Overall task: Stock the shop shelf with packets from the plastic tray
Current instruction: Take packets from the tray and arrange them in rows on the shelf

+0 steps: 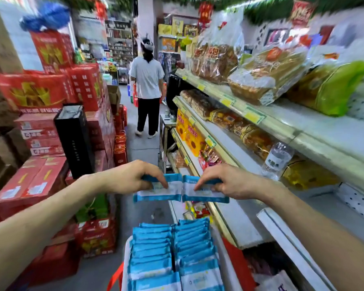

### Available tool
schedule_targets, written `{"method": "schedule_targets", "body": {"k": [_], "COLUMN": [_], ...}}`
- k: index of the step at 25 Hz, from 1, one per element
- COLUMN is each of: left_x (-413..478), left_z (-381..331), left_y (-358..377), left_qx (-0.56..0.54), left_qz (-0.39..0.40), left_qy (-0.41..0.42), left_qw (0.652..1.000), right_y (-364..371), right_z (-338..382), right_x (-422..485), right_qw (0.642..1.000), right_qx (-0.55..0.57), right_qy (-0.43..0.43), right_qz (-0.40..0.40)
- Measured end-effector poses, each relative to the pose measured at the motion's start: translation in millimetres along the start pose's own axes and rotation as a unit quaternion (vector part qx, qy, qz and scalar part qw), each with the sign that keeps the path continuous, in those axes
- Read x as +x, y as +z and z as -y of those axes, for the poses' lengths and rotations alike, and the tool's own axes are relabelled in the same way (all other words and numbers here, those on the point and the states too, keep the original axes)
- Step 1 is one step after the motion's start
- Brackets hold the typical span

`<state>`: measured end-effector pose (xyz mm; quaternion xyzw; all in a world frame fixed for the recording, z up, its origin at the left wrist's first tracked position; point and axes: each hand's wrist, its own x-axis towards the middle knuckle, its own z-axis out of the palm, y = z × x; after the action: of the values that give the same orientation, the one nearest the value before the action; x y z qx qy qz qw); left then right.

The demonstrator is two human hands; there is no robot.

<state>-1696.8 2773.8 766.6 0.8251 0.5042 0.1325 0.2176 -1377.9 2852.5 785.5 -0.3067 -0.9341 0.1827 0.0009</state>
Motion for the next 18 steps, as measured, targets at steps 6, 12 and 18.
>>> {"method": "schedule_targets", "body": {"k": [6, 12, 18], "left_x": [82, 197, 281], "left_z": [-53, -150, -249], "left_y": [-122, -176, -144], "left_qx": [0.035, 0.011, 0.027], "left_qz": [-0.048, -0.068, -0.051], "left_qy": [0.097, 0.242, 0.304], "left_qw": [0.994, 0.968, 0.951], "right_y": [-145, -259, -284], "right_z": [14, -16, -98], "right_x": [-19, -136, -290], "right_qw": [0.989, 0.967, 0.906], "right_qx": [-0.096, -0.11, -0.107], "right_qy": [0.006, 0.141, 0.304], "right_qz": [-0.112, -0.182, -0.276]}}
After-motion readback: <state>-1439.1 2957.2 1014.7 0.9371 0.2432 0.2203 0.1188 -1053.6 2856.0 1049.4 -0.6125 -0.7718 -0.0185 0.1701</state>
